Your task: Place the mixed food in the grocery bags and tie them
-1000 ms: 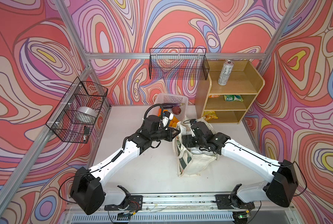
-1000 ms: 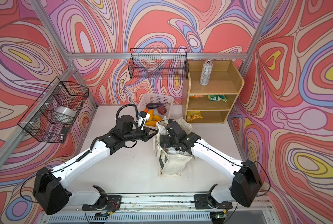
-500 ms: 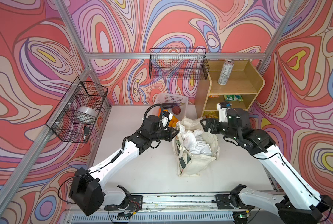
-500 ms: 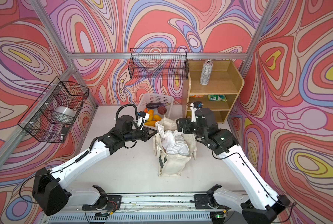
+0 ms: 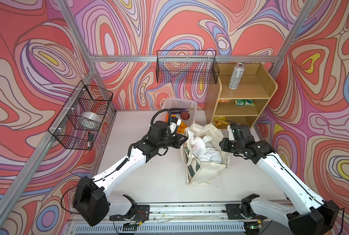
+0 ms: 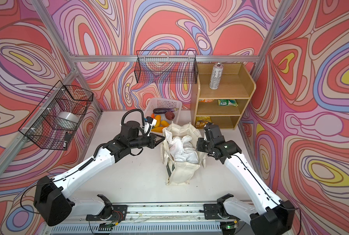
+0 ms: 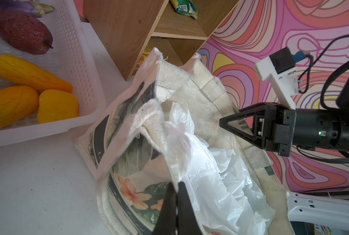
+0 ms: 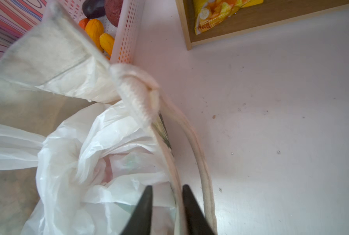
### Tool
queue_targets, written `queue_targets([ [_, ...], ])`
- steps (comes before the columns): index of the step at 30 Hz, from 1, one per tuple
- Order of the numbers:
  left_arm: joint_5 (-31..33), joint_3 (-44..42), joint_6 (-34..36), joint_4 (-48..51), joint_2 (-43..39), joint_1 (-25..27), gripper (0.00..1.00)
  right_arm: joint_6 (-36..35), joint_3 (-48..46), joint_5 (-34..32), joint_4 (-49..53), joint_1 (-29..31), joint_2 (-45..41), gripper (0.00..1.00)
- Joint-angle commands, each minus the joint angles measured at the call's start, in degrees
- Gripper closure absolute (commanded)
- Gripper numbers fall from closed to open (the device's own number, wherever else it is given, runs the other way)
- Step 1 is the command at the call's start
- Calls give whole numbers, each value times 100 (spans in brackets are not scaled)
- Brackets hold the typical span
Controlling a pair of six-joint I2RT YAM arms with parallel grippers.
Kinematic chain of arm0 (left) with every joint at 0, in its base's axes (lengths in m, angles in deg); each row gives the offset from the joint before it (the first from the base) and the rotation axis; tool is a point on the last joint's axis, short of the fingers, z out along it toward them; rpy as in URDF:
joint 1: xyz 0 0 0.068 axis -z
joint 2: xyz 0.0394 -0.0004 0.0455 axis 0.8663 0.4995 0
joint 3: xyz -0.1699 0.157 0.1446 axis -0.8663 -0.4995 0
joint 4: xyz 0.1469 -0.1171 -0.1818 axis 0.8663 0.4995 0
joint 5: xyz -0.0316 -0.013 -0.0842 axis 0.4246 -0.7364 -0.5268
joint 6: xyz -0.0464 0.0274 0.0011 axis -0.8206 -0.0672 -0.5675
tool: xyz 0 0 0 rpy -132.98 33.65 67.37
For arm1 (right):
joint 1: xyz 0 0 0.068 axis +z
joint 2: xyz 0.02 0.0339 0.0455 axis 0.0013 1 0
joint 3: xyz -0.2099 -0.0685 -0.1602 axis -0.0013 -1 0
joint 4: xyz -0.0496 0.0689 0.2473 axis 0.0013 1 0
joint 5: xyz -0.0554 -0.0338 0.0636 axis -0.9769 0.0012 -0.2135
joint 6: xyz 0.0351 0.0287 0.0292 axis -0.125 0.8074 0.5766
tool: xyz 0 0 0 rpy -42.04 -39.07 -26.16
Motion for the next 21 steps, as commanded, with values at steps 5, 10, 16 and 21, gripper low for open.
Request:
queue_targets([
  [5, -143, 14, 45, -339, 12, -9, 100, 450, 656, 1027, -1311, 759, 658, 100],
  [10, -170, 50, -9, -403, 110, -9, 100, 701, 726, 1074, -1832, 1343, 1139, 100],
  [16, -168, 120, -53, -422, 191, -9, 100, 686, 791, 859, -1817, 1447, 1113, 100],
  [21, 130, 150, 49, -270, 45, -9, 82, 423, 1179, 186, -1177, 1394, 938, 38],
])
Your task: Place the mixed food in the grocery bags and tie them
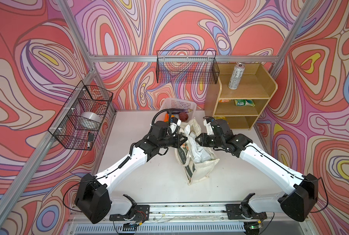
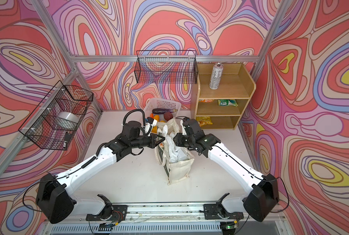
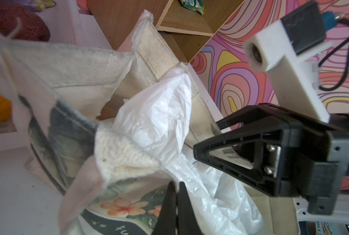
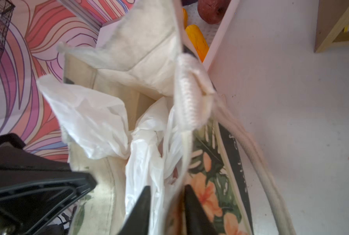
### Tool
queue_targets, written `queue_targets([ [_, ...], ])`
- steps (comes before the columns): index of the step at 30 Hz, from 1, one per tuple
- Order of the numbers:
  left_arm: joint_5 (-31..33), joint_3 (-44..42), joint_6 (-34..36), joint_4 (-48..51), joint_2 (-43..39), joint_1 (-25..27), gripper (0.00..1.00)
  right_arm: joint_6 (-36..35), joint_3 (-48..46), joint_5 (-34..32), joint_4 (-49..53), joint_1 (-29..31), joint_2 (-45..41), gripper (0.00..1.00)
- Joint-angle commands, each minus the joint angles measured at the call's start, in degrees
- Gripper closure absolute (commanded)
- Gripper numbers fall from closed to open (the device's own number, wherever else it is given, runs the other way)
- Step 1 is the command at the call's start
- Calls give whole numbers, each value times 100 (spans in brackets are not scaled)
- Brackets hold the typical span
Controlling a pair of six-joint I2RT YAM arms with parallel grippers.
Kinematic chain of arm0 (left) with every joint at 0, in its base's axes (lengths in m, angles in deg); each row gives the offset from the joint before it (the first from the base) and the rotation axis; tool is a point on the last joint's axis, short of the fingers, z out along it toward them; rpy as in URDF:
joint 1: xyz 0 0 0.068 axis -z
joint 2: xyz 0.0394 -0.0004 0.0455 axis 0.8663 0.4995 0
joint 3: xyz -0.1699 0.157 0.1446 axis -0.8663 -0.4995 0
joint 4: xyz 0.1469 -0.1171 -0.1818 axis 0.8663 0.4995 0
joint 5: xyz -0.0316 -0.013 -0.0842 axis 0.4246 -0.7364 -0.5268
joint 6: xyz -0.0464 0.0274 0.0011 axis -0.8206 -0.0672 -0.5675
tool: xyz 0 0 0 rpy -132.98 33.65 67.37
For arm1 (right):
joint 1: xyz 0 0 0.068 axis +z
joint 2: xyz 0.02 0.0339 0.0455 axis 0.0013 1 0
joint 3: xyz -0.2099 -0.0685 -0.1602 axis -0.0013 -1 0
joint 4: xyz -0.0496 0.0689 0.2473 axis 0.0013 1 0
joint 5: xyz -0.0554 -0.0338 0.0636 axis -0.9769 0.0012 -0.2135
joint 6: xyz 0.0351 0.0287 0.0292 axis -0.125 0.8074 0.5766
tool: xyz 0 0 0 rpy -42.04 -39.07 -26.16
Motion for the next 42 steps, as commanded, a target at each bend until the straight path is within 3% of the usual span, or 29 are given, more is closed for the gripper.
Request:
queue_targets([
  [1, 240, 173, 114, -152, -193, 13, 62, -189, 450, -421, 171, -48, -318, 27],
  [2, 343, 159, 156, -105, -277, 6, 44, -212, 519, -426, 262, -170, -394, 11],
  [3, 404, 161, 187, -59, -354, -6, 30, -228, 577, -419, 326, -299, -484, 2],
  [5, 565, 121, 227, 1, -585, -65, 2, -295, 697, -393, 437, -557, -652, 2],
  [6, 629, 96, 247, 17, -700, -106, 0, -328, 742, -408, 468, -662, -722, 2],
  [10, 1139, -31, 324, 178, -1274, -362, 0, -438, 817, -483, 517, -1221, -995, 1],
  [15, 2826, -168, 697, 587, -1960, -652, 0, -641, 519, -872, 258, -1815, -1153, 1],
  [18, 3527, -161, 920, 1025, -2091, -1172, 0, -827, 78, -1592, -110, -1959, -1120, 1],
  [21, 3968, -405, 1229, 1069, -2068, -1829, 0, -979, -601, -2766, -719, -2014, -1010, 1],
  [24, 4436, -990, 1574, 406, -2041, -2316, 0, -1208, -1587, -3620, -2009, -2058, -1063, 2],
  [28, 4993, -2019, 1788, -709, -1931, -2693, 0, -1580, -2414, -4096, -3279, -2262, -933, 1],
  [34, 5231, -3379, 2348, -2634, -1184, -2788, 0, -1839, -3029, -4147, -4201, -2731, -264, 1],
  [42, 5127, -3966, 2370, -4409, -103, -2856, 0, -2586, -4000, -3764, -6549, -2912, 634, 1],
])
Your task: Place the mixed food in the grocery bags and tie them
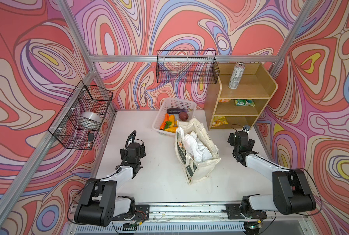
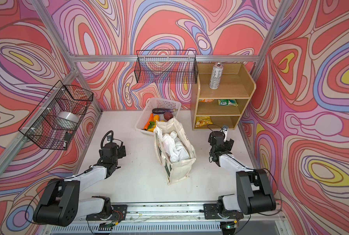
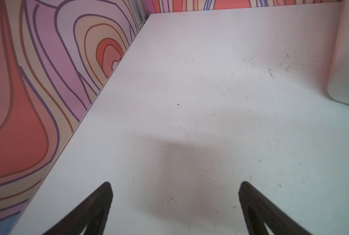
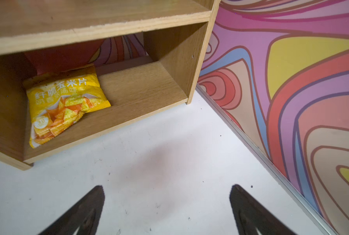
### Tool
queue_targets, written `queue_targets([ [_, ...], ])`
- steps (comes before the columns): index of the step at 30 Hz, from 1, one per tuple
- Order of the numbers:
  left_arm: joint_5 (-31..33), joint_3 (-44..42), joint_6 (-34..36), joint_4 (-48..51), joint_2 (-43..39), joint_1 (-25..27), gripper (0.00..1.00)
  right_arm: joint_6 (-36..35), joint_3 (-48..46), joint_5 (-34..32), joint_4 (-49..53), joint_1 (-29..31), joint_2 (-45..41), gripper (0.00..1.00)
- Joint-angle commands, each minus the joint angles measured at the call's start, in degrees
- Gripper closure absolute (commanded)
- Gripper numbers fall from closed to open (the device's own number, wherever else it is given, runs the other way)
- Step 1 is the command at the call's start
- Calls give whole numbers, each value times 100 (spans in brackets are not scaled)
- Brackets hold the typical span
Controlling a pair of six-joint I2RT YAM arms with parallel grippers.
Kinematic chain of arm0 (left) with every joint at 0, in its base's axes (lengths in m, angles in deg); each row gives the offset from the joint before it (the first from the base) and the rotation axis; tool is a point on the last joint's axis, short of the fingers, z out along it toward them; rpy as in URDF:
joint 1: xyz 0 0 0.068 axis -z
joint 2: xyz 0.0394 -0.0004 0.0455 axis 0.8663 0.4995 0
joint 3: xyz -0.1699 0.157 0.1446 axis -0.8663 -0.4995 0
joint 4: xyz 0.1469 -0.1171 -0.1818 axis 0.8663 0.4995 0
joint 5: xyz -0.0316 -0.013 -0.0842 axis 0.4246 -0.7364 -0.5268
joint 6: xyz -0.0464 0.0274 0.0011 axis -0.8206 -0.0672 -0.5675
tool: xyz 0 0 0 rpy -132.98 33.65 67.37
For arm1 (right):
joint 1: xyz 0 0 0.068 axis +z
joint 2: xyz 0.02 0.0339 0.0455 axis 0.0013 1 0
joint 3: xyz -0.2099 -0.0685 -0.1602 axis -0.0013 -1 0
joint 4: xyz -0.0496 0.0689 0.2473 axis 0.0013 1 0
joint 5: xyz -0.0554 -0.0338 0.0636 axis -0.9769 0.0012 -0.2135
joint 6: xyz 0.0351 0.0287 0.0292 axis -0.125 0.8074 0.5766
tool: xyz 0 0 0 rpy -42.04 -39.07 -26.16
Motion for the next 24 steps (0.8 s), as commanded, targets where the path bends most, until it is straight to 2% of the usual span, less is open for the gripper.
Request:
queue_targets([
  [1, -135, -80, 61, -1391, 141, -136, 0, -495, -441, 302, -1838, -66, 379, 1],
  [3, -293, -47, 203, -1588, 324, -180, 0, -648, -716, 580, -2775, -84, 739, 2],
  [4, -409, -57, 216, -1685, 392, -220, 0, -671, -709, 767, -2797, -84, 761, 1],
  [8, -944, -340, 316, -2789, 961, -369, 0, -862, -917, 1448, -4056, -206, 1435, 1],
  [9, -1084, -311, 308, -2698, 1022, -369, 0, -876, -880, 1703, -3838, -212, 1471, 1],
  [11, -1140, -328, 440, -3251, 1391, -369, 0, -965, -948, 1690, -4404, -215, 1792, 1],
  [12, -1223, -142, 412, -2597, 1278, -369, 0, -883, -781, 1894, -3779, -264, 1660, 1],
  [13, -1291, 66, 380, -2049, 1163, -376, 0, -874, -734, 1990, -3879, -327, 1736, 1],
  [15, -1351, -111, 460, -2764, 1371, -413, 0, -812, -695, 2083, -3719, -396, 1703, 1],
  [17, -1371, 25, 374, -2214, 1191, -414, 0, -839, -717, 2081, -3768, -396, 1697, 1],
  [19, -1352, -92, 444, -2663, 1344, -413, 0, -885, -769, 2004, -3968, -396, 1719, 2],
  [20, -1360, -19, 396, -2320, 1233, -413, 0, -842, -738, 2066, -3824, -396, 1695, 2],
  [23, -1344, -83, 437, -2636, 1330, -413, 0, -884, -734, 2091, -3845, -387, 1697, 1],
  [24, -1347, -35, 403, -2403, 1258, -413, 0, -900, -752, 2070, -3919, -388, 1724, 2],
])
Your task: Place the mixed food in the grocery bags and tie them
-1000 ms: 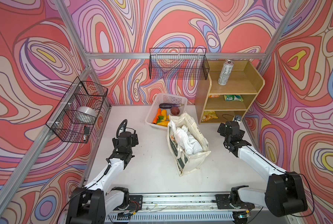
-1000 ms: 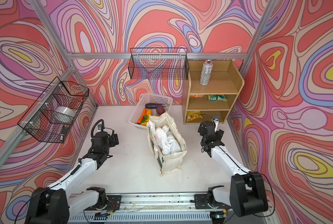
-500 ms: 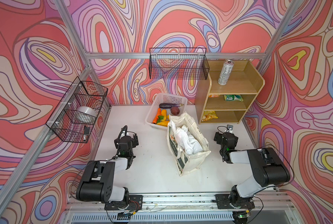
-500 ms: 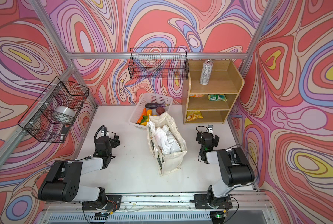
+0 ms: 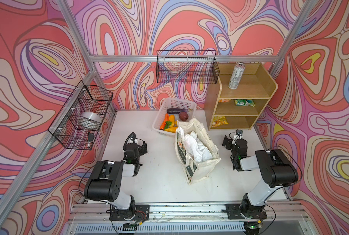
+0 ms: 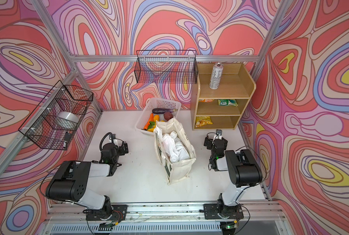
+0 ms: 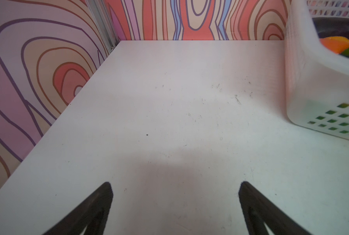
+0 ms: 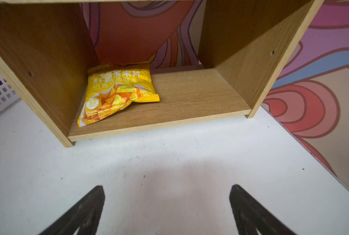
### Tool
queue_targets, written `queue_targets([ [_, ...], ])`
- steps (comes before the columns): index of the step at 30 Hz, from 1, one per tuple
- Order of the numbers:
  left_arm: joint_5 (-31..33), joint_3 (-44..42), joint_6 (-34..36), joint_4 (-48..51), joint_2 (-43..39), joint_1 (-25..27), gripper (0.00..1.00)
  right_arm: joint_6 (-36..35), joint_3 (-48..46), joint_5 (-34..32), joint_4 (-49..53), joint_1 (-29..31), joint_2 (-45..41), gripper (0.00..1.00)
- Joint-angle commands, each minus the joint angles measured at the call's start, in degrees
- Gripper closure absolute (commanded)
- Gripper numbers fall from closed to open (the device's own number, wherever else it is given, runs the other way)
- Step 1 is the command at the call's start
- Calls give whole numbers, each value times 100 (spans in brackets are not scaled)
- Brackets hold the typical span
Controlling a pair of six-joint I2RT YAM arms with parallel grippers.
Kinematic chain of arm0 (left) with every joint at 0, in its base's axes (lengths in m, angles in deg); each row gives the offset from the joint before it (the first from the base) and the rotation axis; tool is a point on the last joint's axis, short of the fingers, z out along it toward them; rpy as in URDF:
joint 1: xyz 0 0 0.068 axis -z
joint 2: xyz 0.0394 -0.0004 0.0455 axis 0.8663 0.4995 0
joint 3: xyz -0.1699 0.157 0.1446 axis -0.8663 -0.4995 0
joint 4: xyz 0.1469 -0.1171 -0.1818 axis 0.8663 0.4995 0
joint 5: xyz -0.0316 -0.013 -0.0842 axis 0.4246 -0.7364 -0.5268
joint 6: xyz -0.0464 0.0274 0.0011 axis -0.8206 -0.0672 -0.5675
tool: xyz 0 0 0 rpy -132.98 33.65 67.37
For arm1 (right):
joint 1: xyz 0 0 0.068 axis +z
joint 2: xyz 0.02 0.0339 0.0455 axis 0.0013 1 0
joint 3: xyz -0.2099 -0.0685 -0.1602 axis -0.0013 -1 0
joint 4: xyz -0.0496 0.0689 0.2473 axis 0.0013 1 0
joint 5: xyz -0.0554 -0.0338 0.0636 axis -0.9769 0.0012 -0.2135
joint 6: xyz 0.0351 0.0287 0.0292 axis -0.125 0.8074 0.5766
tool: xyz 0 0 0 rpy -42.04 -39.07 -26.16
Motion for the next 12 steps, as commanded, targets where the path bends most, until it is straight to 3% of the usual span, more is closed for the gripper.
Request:
queue_targets([
  [1, -55, 95, 85, -39, -26, -39, 0, -51, 65, 119, -128, -13, 5, 1],
  [12, -210, 33, 136, -261, -5, -39, 0, -24, 79, 245, -78, -75, 3, 1],
])
